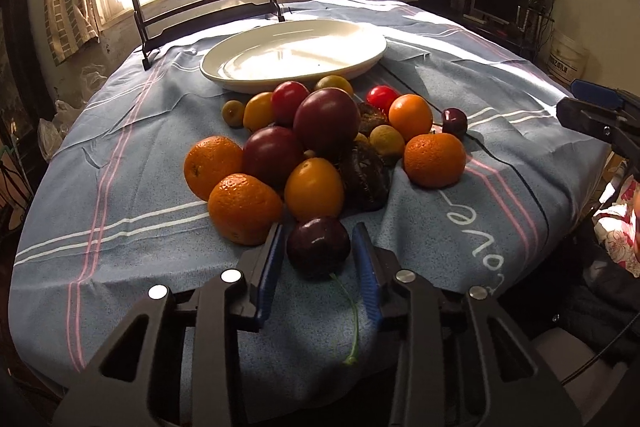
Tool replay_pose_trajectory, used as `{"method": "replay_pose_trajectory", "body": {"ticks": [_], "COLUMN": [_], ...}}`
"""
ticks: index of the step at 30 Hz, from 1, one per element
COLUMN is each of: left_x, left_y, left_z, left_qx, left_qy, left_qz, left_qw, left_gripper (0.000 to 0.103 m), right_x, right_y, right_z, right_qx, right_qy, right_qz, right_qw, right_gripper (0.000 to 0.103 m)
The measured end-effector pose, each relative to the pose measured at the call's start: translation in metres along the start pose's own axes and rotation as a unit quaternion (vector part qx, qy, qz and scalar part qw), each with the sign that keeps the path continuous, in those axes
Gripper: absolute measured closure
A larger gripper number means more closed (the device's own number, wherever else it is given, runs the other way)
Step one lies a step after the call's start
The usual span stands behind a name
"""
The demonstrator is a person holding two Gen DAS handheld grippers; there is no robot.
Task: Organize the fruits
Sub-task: 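Grasp a dark cherry with the left tool while the right tool grasps a large orange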
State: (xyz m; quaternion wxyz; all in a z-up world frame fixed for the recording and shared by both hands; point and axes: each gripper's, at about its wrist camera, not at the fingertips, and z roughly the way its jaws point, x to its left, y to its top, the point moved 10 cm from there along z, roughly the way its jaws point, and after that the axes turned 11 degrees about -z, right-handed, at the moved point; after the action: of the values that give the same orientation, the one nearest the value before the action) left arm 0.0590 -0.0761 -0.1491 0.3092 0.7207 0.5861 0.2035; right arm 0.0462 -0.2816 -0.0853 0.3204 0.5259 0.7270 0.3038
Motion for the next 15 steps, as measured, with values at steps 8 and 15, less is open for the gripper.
{"method": "replay_pose_trajectory", "body": {"ticks": [8, 15], "left_x": [0.002, 0.024], "left_y": [0.0, 0.021], "left_z": [-0.007, -0.043], "left_qx": [-0.007, -0.055], "left_qy": [-0.01, -0.003], "left_qz": [-0.008, -0.037], "left_qw": [0.9999, 0.9978], "left_gripper": [0.074, 0.074], "right_x": [0.004, 0.068], "right_y": [-0.002, 0.006], "right_z": [0.006, 0.029], "right_qx": [0.002, 0.01], "right_qy": [0.019, 0.101], "right_qz": [0.004, -0.058], "right_qw": [1.0, 0.993], "right_gripper": [0.007, 0.013]}}
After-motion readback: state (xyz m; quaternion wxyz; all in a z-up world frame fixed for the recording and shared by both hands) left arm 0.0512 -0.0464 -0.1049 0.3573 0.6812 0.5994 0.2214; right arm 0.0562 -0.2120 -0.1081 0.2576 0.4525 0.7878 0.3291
